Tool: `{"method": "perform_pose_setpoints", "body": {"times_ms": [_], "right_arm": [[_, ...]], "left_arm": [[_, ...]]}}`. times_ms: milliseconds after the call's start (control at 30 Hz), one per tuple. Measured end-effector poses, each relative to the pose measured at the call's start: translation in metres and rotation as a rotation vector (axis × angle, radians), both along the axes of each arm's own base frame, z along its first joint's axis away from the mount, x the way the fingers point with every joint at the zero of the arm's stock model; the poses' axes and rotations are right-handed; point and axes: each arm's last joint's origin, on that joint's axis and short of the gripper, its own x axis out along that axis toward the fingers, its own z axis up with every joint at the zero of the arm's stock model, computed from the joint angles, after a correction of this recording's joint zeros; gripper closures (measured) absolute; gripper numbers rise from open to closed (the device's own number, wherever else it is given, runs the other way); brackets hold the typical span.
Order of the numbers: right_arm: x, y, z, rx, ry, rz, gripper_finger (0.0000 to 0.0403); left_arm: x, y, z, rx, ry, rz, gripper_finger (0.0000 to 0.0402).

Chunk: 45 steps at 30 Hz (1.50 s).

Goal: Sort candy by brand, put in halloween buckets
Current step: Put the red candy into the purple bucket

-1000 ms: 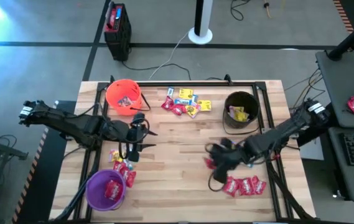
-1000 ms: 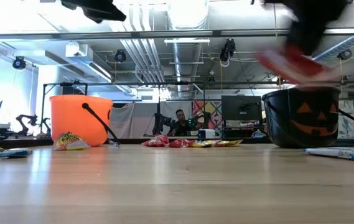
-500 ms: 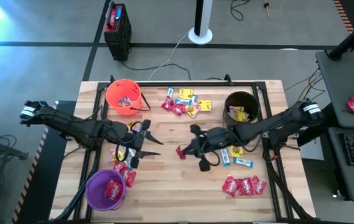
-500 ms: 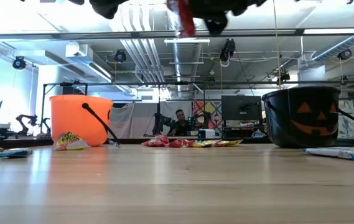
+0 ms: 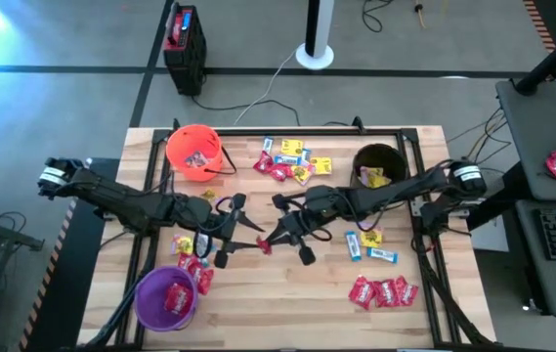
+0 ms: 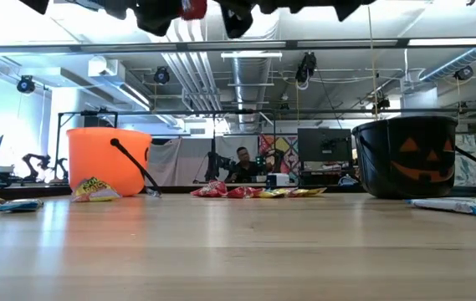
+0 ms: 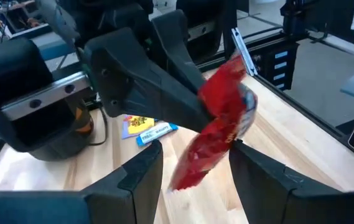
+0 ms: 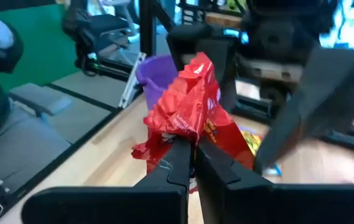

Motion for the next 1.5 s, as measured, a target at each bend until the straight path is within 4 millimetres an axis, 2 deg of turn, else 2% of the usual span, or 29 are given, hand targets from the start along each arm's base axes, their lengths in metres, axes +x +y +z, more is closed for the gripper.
{"method": "perform_pose_setpoints", "body": {"times_ms": [300, 400, 500, 533, 600, 800, 967, 1167, 1300, 1500], "right_arm": [[0.009, -0.001, 0.005, -0.035, -0.002, -0.001, 0.0394], [0.008, -0.002, 0.006, -0.037, -0.004, -0.008, 0.0394], [0.008, -0.003, 0.008, -0.04, -0.008, -0.025, 0.0393], [0.008, -0.003, 0.008, -0.045, -0.007, -0.044, 0.0392], [0.008, -0.004, 0.007, -0.052, -0.001, -0.068, 0.0384], [0.007, -0.007, 0.007, -0.015, 0.034, -0.102, 0.0318], [-0.003, -0.01, 0.013, -0.039, 0.097, -0.163, 0.0258], [-0.017, -0.016, 0.017, -0.083, 0.198, -0.293, 0.0227], [-0.023, -0.021, 0.015, -0.105, 0.266, -0.369, 0.0226], [-0.024, -0.027, 0.01, -0.098, 0.32, -0.39, 0.0234]], "left_arm": [[0.0, -0.001, 0.001, -0.009, -0.012, -0.015, 0.0244], [0.0, -0.001, 0.001, -0.012, -0.005, -0.023, 0.0285], [0.0, -0.001, 0.001, -0.013, -0.001, -0.026, 0.0365], [-0.001, -0.001, 0.0, -0.012, 0.004, -0.024, 0.0381], [-0.001, 0.0, 0.0, -0.014, 0.01, -0.022, 0.0385], [-0.004, 0.001, -0.001, -0.027, 0.041, -0.004, 0.0395], [-0.014, 0.003, 0.004, -0.063, 0.084, 0.008, 0.0397], [-0.029, 0.001, 0.03, -0.177, 0.285, 0.058, 0.0399], [-0.041, -0.009, 0.051, -0.213, 0.494, 0.084, 0.0399], [-0.064, -0.03, 0.077, -0.247, 0.792, 0.136, 0.0399]]}}
